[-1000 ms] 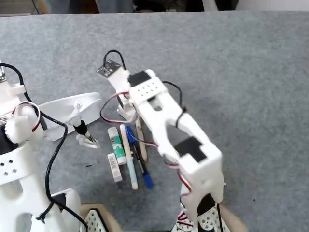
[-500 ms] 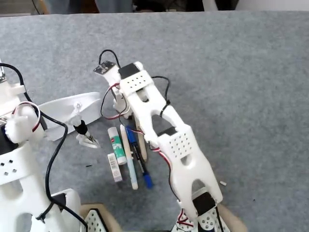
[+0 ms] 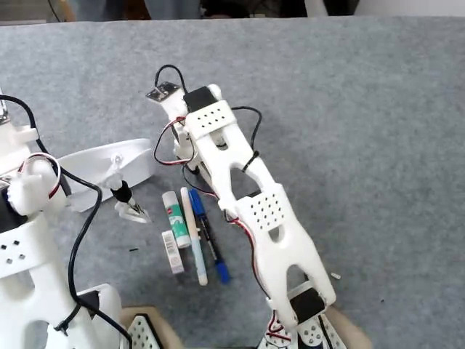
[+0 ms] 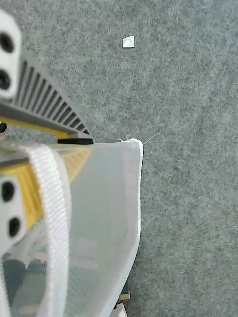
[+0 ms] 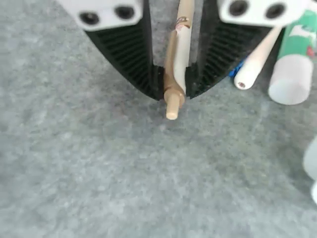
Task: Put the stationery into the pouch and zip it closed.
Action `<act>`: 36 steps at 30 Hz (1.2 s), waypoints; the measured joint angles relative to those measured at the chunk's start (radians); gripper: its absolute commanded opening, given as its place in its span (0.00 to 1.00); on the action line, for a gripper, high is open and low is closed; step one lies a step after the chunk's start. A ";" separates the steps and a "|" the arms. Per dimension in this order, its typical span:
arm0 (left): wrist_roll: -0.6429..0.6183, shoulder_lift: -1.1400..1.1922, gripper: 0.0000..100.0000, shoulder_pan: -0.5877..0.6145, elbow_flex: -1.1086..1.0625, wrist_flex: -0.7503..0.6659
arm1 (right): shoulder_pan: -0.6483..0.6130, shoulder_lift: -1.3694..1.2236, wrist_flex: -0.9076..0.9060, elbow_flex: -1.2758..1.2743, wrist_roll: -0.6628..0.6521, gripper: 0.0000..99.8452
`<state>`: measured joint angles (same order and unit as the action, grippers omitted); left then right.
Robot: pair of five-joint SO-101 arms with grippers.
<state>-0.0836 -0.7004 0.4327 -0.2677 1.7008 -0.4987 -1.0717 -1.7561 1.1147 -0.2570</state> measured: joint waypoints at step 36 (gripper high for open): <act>0.002 0.000 0.03 -0.115 -0.003 0.000 | -0.476 1.186 0.227 0.025 0.002 0.01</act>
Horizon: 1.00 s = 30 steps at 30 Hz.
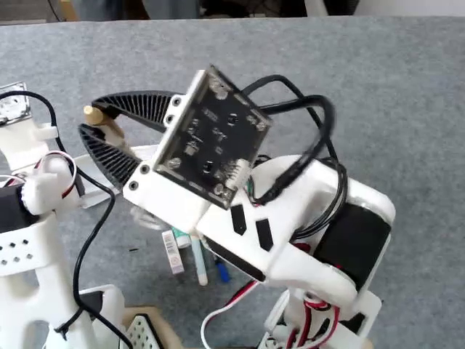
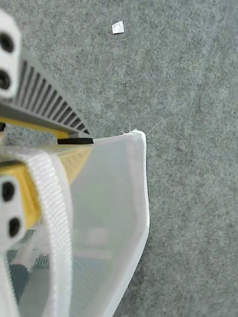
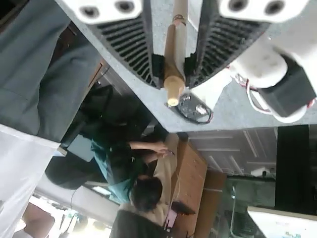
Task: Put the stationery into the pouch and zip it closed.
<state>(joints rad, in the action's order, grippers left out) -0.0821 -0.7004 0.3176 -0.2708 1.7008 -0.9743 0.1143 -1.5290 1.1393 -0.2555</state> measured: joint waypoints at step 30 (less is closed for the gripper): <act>0.000 0.000 0.03 0.008 -0.003 0.000 | -0.078 -0.152 0.015 0.028 0.000 0.01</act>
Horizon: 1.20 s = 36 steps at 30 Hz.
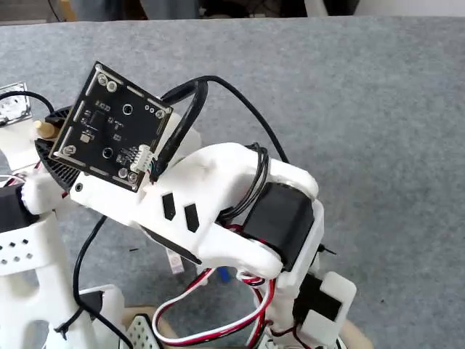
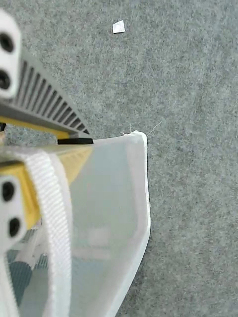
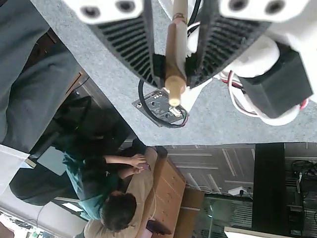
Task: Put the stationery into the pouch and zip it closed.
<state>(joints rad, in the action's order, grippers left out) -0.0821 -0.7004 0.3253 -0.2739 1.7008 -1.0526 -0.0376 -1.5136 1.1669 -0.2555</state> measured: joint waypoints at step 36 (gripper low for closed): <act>0.000 0.000 0.03 0.000 0.000 0.000 | 0.011 -0.009 -0.005 0.000 -0.058 0.01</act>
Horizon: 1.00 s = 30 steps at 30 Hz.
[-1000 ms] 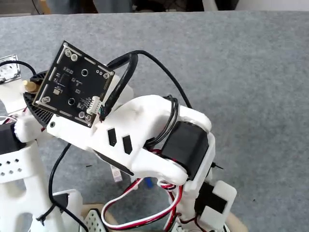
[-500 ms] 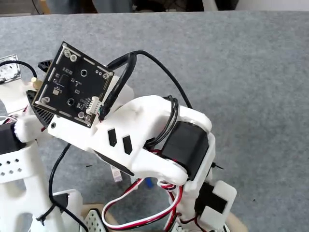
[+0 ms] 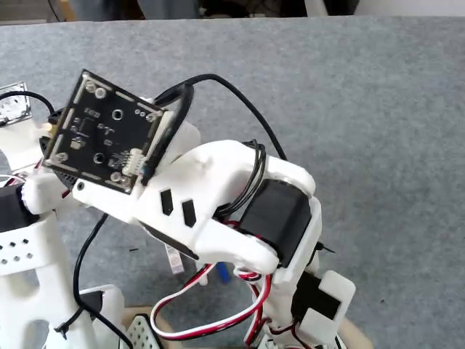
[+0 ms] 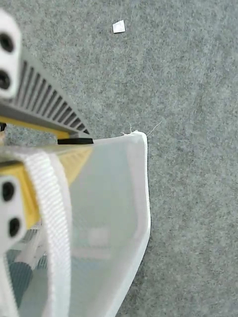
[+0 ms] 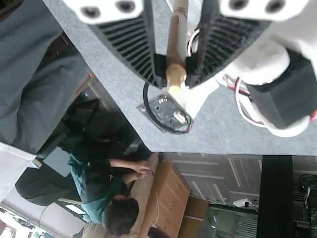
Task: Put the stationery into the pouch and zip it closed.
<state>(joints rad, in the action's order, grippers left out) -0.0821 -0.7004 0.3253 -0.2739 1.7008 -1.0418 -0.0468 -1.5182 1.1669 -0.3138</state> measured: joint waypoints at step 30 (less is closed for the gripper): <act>0.000 0.000 0.03 0.000 -0.002 0.000 | 0.000 -0.002 -0.006 0.000 0.000 0.11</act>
<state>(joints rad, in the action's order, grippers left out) -0.0821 -0.7004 0.3253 -0.2754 1.7008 -1.0418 -0.0483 -1.5244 1.1669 -0.3138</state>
